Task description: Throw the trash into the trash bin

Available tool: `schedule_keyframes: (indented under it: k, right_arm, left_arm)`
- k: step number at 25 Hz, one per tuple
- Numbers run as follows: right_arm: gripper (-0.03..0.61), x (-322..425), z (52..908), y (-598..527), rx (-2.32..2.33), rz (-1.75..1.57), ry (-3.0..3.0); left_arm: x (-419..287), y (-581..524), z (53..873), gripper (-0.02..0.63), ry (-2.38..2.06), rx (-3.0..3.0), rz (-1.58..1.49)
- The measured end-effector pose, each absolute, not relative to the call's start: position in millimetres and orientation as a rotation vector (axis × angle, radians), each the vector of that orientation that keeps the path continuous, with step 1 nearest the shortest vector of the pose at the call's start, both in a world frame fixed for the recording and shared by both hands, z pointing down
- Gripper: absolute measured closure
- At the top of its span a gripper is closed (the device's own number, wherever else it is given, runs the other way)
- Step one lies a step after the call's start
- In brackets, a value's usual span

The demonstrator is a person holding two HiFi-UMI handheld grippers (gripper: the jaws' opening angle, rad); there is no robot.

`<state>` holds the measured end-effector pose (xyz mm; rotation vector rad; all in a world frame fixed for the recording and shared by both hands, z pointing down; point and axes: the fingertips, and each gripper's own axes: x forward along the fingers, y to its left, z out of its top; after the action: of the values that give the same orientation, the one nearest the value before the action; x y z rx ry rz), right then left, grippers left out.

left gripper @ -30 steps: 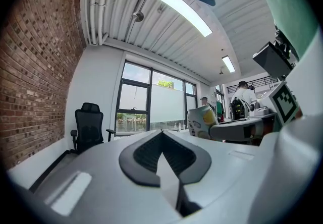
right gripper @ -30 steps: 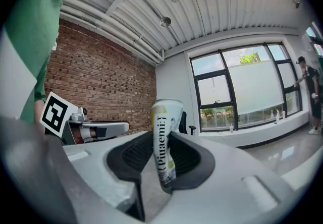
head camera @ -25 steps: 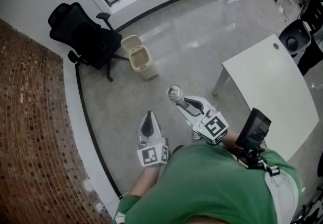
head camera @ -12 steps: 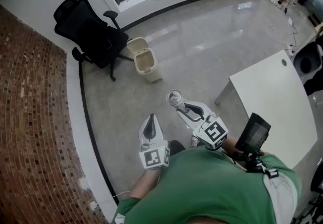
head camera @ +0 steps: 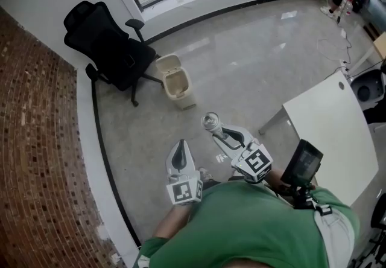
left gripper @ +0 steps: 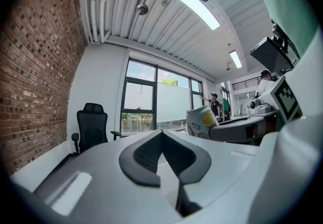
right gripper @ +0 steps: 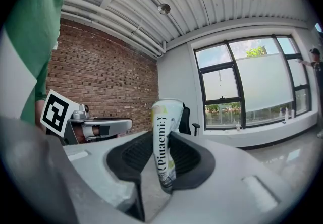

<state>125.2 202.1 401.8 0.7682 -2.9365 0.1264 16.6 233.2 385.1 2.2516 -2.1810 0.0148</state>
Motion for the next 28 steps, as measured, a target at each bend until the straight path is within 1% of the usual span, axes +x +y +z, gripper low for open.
schedule_keyframes:
  k: [11,20,28]
  right_arm:
    - [0.469,41,394,180,0.900,0.092,-2.926]
    - [0.469,23,396,167,0.949,0.088,-2.879]
    - [0.469,15,397,124,0.924,0.120,-2.888]
  left_arm:
    - [-60,203,379,0.607,-2.002,2.384,-0.104]
    - [-73,185,383,0.607,-1.893,2.416,-0.153]
    - [-81,139,389,0.607,-1.944,2.371,-0.064]
